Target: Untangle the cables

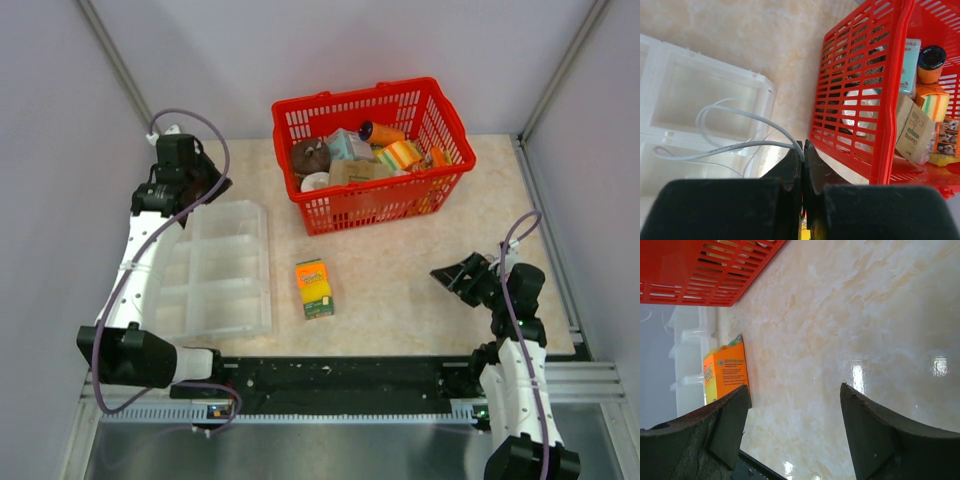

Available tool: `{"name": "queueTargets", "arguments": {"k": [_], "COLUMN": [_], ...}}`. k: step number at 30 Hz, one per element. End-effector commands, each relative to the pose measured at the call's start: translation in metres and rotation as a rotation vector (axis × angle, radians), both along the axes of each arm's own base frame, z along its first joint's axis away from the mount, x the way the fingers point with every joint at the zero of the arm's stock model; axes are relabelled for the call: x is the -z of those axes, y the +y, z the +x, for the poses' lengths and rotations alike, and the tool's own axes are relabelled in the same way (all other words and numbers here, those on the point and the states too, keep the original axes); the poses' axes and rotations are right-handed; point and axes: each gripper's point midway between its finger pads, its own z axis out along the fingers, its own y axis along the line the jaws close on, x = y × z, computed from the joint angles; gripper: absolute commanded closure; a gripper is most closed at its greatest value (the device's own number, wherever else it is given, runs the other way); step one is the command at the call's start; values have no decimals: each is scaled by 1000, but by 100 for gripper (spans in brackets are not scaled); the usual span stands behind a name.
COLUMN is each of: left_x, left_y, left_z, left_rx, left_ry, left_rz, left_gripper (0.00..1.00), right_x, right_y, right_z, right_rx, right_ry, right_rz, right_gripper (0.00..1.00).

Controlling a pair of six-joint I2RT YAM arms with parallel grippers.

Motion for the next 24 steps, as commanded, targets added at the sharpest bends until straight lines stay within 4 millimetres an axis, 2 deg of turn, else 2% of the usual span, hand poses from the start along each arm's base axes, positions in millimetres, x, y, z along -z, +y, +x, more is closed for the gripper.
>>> {"name": "queueTargets", "arguments": {"k": [1,5,12,19,24], "left_x": [-31,-29,-6,18,34], "left_y": [-10,-3,5,12,14], "left_z": [4,7,17,16,22], "left_rx": [3,-22,-74,-137,-152], "left_ry": [-122,-124,-55,-12,16], "left_rz": [-115,-116,-142,-160,-172], "left_gripper": [100,100,100,100,100], "right_x": [-9,-9,-9,-10,-10], "right_y": [1,2,2,2,3], "right_z": [6,5,6,6,5], "right_rx": [-13,-18,-18,-20,-22], "right_ry": [-62,-58,-61,-64,-65], "right_rz": [-7,0,-1,-1,0], "right_gripper": [27,27,27,27,27]}}
